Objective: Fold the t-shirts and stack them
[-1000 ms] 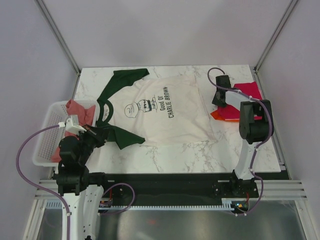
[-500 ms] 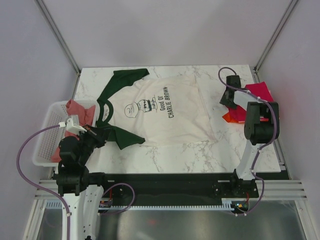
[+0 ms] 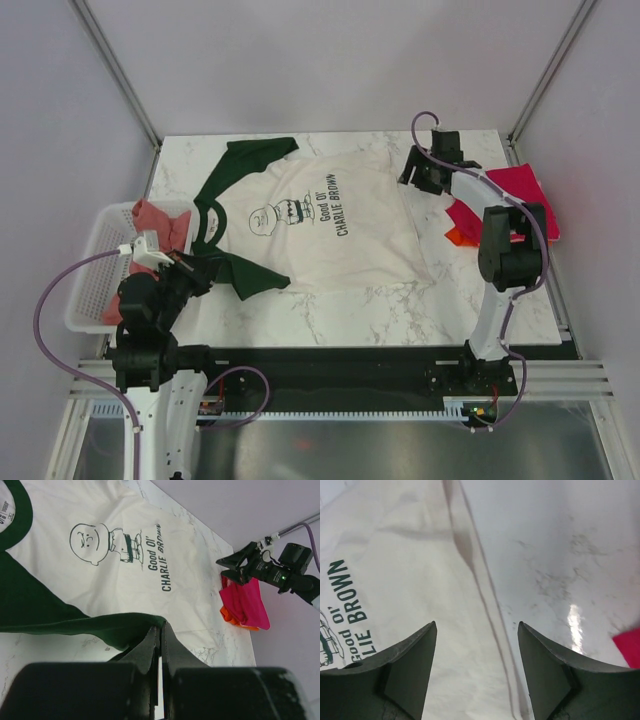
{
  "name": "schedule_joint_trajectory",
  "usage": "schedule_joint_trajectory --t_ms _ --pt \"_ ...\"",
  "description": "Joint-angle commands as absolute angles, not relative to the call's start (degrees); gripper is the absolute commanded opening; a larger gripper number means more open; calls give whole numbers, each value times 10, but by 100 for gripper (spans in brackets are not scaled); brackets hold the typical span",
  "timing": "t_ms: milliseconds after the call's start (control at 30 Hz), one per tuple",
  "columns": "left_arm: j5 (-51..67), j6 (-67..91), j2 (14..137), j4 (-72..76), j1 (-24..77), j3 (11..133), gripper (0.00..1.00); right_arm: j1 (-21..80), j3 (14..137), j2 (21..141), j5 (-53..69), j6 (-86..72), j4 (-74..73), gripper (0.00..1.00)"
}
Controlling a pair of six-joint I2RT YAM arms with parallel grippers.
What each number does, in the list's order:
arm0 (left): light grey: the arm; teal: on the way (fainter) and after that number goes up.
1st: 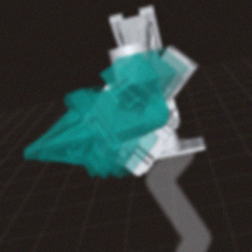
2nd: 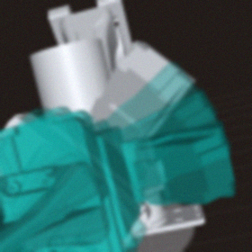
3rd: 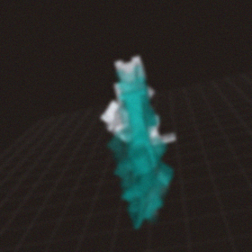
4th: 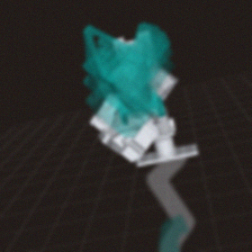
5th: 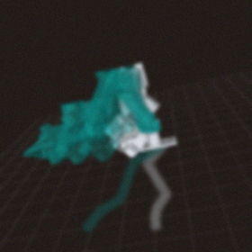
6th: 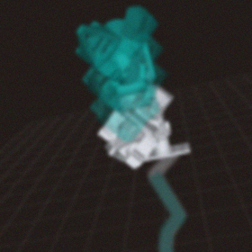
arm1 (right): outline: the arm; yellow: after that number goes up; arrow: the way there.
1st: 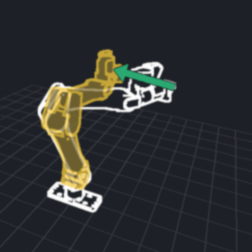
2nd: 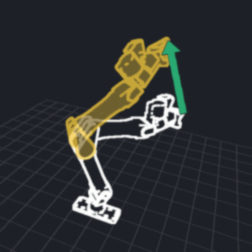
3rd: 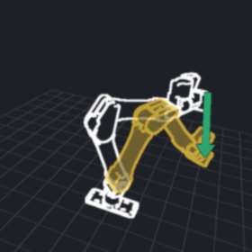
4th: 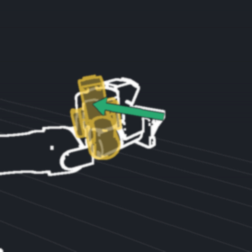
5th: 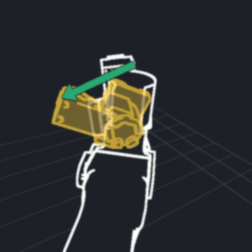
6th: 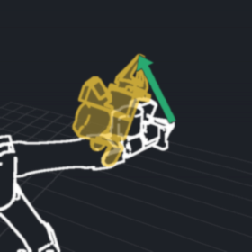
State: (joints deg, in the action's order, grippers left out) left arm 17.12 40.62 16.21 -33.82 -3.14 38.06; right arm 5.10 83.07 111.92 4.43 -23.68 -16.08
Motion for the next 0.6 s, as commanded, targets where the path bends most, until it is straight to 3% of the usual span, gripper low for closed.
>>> schedule_joint_trajectory --t_ms 0,400,567 --pt "191 398 162 -330 -33 388 2 73 896 1175 72 -226 -179 74" --pt "197 394 161 -336 -33 396 2 117 1032 1295 -74 -194 -257 72" --pt "193 396 159 -337 -33 393 2 131 1034 1313 -105 -182 -268 66"
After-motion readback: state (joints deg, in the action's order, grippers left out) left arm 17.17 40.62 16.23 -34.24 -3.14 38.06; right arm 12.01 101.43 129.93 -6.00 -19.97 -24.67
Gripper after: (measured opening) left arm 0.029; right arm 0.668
